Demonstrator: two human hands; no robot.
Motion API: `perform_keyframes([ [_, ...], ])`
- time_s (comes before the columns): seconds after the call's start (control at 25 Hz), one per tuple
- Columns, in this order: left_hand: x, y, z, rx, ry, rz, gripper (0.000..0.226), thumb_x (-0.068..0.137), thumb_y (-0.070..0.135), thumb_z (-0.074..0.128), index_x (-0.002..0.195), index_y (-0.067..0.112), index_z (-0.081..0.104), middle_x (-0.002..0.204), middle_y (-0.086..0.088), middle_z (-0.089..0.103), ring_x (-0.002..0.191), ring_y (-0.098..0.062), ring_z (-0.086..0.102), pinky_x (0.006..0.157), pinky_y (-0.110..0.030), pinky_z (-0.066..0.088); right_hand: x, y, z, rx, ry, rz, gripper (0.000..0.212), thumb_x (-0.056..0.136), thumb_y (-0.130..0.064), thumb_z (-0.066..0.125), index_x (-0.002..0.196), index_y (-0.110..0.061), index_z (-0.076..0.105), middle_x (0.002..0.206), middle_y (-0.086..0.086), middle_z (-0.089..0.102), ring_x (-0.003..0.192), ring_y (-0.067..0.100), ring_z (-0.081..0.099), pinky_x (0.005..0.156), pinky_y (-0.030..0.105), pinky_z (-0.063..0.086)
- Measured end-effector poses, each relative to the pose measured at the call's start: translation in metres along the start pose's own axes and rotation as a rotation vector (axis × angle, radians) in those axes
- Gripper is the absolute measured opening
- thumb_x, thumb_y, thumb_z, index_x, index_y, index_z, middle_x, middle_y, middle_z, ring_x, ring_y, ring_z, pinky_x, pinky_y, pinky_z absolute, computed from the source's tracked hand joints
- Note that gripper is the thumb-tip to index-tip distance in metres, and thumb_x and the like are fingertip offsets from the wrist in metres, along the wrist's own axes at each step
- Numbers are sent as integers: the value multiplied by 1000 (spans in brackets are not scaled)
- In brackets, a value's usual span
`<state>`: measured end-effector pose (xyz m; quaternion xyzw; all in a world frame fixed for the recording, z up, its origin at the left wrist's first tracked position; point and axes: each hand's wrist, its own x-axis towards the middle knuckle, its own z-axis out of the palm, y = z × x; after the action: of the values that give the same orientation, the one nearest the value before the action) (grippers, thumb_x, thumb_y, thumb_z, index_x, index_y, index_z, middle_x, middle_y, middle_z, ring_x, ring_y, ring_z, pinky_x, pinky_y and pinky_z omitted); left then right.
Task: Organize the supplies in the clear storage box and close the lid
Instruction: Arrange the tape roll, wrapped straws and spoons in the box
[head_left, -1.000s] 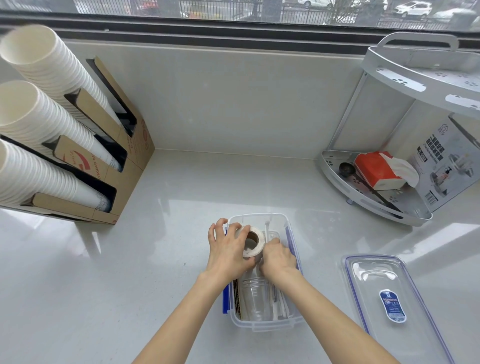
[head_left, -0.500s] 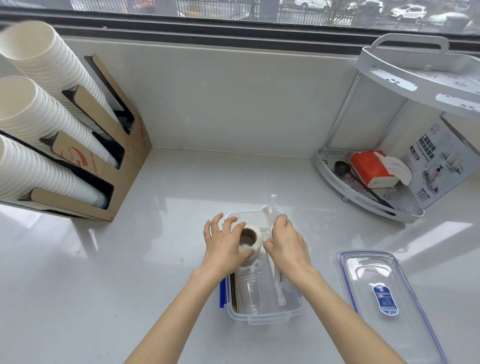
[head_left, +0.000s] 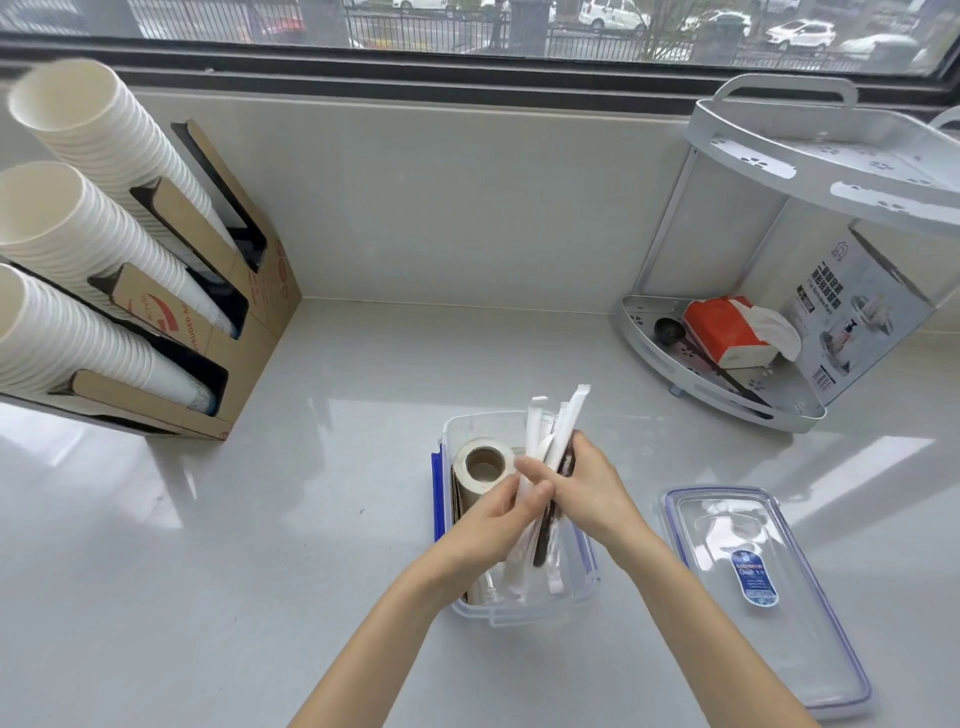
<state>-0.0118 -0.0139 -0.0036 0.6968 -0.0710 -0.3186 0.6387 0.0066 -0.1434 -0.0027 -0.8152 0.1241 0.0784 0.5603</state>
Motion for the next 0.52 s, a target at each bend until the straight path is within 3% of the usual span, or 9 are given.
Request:
perform_keyframes([
  [0.08,-4,-2,1,7,38,26,25,92,38,40,108,23,52,78,24,61,62,10,57,57,-8,42,-3,1,1,99,-36,8,19,80,-30,66,82,-15,55,66,0,60,45,8,57,42,19,44],
  [0.16,-5,-4,3,-22,79,25,15,93,33,41,97,27,54,61,18,55,54,-1,49,57,-17,40,-6,-1,1,183,-42,2,12,84,-27,63,79,-17,57,64,-1,59,41,4,54,38,15,43],
  [0.24,-5,-5,4,-92,133,8,17,93,32,41,95,23,55,62,9,52,55,-8,46,55,-20,40,-9,-1,-1,263,-61,-13,7,87,-20,60,87,-13,63,70,1,62,52,3,59,41,15,47],
  [0.32,-5,-7,2,-134,198,-3,24,94,32,40,105,19,57,73,4,57,63,-10,51,58,-20,42,-12,-2,-5,331,-74,-4,15,87,-13,59,101,-10,64,82,6,65,66,8,64,47,15,52],
  [0.4,-4,-9,-1,-172,231,-11,24,93,33,41,101,22,60,86,0,62,75,-12,57,66,-22,45,-14,-3,-9,385,-74,2,17,89,-9,56,105,-12,61,84,4,66,65,4,66,53,14,54],
  [0.44,-5,-9,-2,-190,231,-16,23,93,33,41,97,22,61,86,-1,62,75,-13,57,67,-24,45,-14,-4,-10,401,-77,-5,17,90,-9,52,104,-14,61,82,2,66,60,0,65,54,12,54],
  [0.52,-6,-9,-3,-259,202,-19,24,93,33,41,93,19,60,69,3,58,57,-10,52,54,-20,43,-15,-8,-11,451,-60,-23,19,95,-9,43,100,-17,59,75,1,63,55,0,64,55,11,52],
])
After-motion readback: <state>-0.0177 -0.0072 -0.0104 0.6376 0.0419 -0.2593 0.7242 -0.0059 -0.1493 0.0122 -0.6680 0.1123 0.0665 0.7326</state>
